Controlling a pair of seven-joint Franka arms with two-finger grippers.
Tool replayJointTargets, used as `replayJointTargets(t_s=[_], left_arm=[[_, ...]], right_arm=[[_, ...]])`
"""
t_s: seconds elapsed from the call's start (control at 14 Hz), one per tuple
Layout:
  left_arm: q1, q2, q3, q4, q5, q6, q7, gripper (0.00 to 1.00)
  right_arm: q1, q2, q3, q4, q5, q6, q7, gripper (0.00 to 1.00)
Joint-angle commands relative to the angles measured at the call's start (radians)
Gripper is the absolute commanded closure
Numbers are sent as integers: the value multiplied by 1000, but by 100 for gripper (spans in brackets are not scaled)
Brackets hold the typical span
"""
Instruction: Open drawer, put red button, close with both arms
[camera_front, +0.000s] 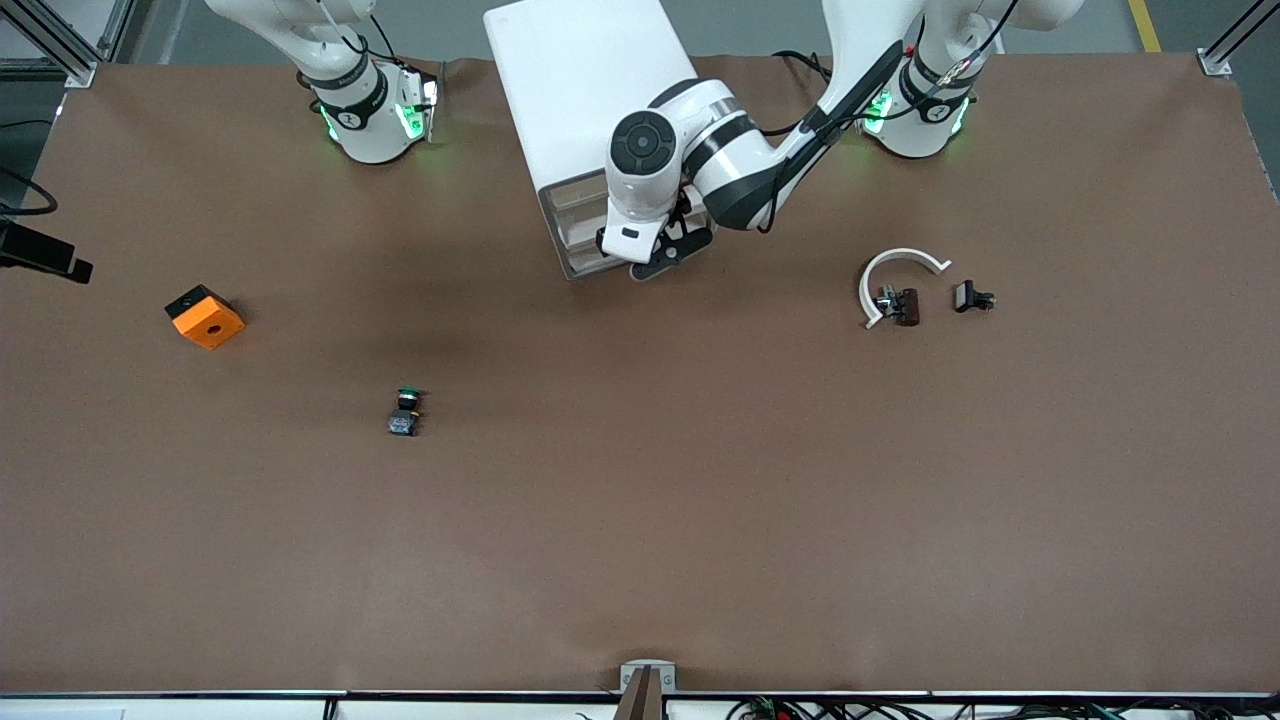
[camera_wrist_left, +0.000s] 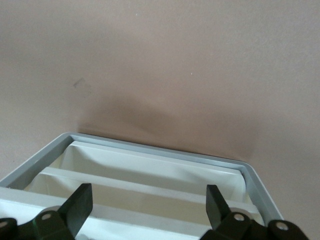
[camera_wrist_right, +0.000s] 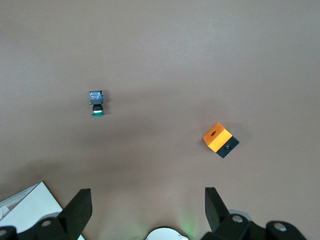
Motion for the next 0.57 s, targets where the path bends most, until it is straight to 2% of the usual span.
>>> replayJointTargets(t_s=[0.0, 0.29, 0.5], left_arm=[[3, 6, -28, -4, 1, -5, -27, 0], [4, 20, -44, -2, -44, -5, -45, 0], [6, 23, -51, 1, -97, -5, -44, 0]], right_arm=[[-10, -129, 13, -165, 9, 76, -11, 0], [3, -189, 12, -216, 6, 84, -8, 0], [3, -263, 12, -300, 6, 119, -10, 0]])
